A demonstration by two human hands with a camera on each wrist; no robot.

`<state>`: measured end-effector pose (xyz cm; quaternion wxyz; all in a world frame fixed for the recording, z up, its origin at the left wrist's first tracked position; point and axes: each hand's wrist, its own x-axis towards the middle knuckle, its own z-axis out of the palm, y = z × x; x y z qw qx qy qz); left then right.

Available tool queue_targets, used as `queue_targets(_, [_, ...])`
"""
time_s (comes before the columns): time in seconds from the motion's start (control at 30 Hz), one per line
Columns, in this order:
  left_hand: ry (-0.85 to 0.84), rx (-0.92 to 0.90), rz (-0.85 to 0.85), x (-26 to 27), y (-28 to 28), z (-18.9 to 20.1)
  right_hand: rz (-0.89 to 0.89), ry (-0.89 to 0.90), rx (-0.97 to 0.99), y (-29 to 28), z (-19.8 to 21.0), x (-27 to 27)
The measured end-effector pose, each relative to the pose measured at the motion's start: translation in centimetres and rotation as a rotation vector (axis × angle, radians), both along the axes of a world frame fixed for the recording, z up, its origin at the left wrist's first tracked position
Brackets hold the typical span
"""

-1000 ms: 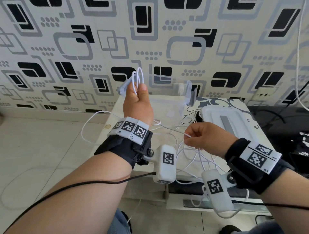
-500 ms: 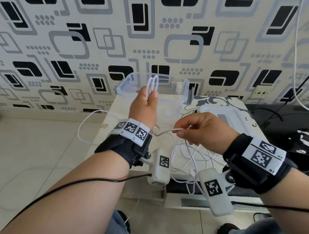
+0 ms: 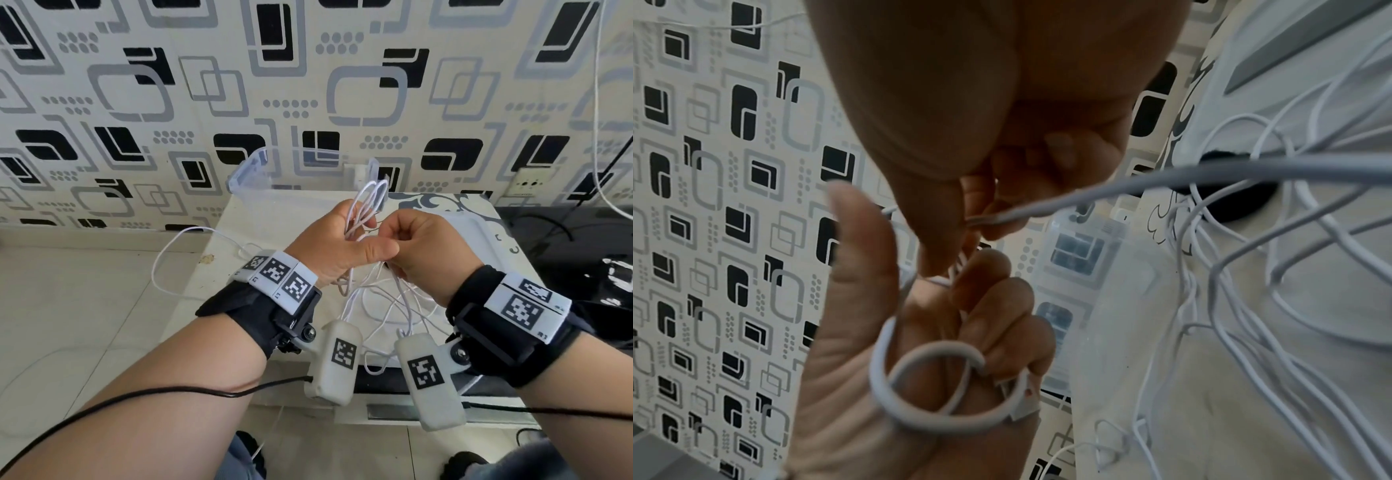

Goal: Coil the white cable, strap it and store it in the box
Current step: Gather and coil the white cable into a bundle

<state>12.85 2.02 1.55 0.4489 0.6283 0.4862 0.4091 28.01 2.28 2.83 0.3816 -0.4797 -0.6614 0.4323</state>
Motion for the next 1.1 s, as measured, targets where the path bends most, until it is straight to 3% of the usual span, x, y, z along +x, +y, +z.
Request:
queue_targets(0.17, [-0.183,-0.105,-0.101,0.0,-0.1,-0.2,-0.006,0.038,-0.039,0.1,-0.3,-0.2])
queue_targets(0.3, [-0.27,-0.136,-0.05,-0.7,-0.1,0.3,-0.004,0.041,-0.01,-0.1,0.1,0.1])
queue_targets(0.5, [-0.255,-0.179,-0.044,-1.3,-0.3,0.7,-0.119,-0.016,0.041,0.3,0.0,0.3])
queue_targets(0.63, [-0.131,-0.218,-0.076,-0.7,-0.5,0.3,-0.094,-0.009,0.045,0.1,0.0,-0.2])
queue_targets(0.77, [-0.096,-0.247,-0.034,-0.4,-0.6,-0.2,-0.058,-0.125,0.122,-0.1,-0.3,-0.5])
queue_targets(1.1, [-0.449,-0.253,0.175,-1.2,-0.3,0.5,0.12,-0.384,-0.042,0.7,-0.5,0.7])
